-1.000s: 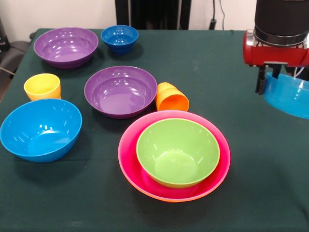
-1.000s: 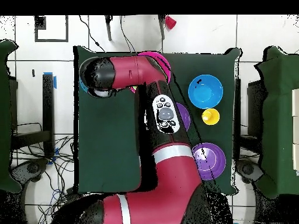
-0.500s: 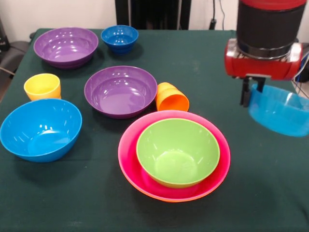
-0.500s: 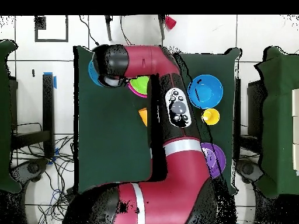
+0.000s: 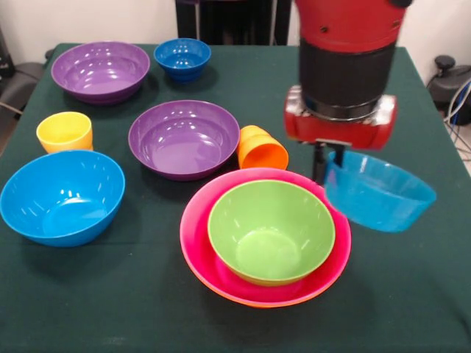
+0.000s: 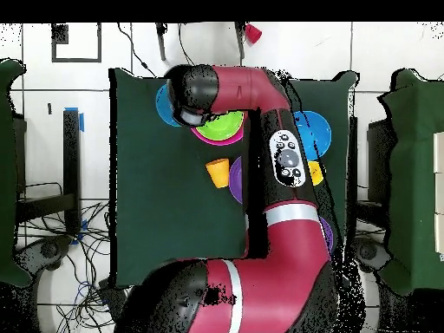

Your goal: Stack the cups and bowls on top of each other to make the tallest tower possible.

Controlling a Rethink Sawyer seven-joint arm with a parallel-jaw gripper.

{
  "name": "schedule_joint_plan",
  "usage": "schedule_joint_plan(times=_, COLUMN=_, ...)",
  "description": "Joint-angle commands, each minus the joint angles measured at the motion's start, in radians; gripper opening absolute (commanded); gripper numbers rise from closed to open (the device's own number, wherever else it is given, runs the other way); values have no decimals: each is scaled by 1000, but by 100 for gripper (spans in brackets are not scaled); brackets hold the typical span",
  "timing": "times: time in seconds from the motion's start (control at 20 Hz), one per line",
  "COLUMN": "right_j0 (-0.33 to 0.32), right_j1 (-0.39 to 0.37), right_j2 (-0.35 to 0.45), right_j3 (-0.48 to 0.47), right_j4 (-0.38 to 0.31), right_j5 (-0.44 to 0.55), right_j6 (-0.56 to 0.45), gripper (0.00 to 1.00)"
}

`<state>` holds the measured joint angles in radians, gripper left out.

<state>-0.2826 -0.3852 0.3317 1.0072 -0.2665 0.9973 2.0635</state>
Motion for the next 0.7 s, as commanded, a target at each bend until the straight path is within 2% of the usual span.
schedule_joint_plan(times=0.05, right_j0=-42, right_j1=42, right_j2=70, right_j3=-12, right_j4=-87, right_j5=38, right_j6=-349, gripper=0)
schedule_joint_plan(times=0.2, right_j0=-54, right_j1=51, right_j2=72, right_j3=3, right_j4=-95, right_j5=22, right_j6=-363, gripper=0)
schedule_joint_plan(times=0.45, right_j0=-41, right_j1=78, right_j2=92, right_j3=-43, right_j4=-89, right_j5=69, right_j6=-391, gripper=0)
schedule_joint_plan(times=0.7, right_j0=-38, right_j1=97, right_j2=94, right_j3=-43, right_j4=-88, right_j5=27, right_j6=-394, gripper=0)
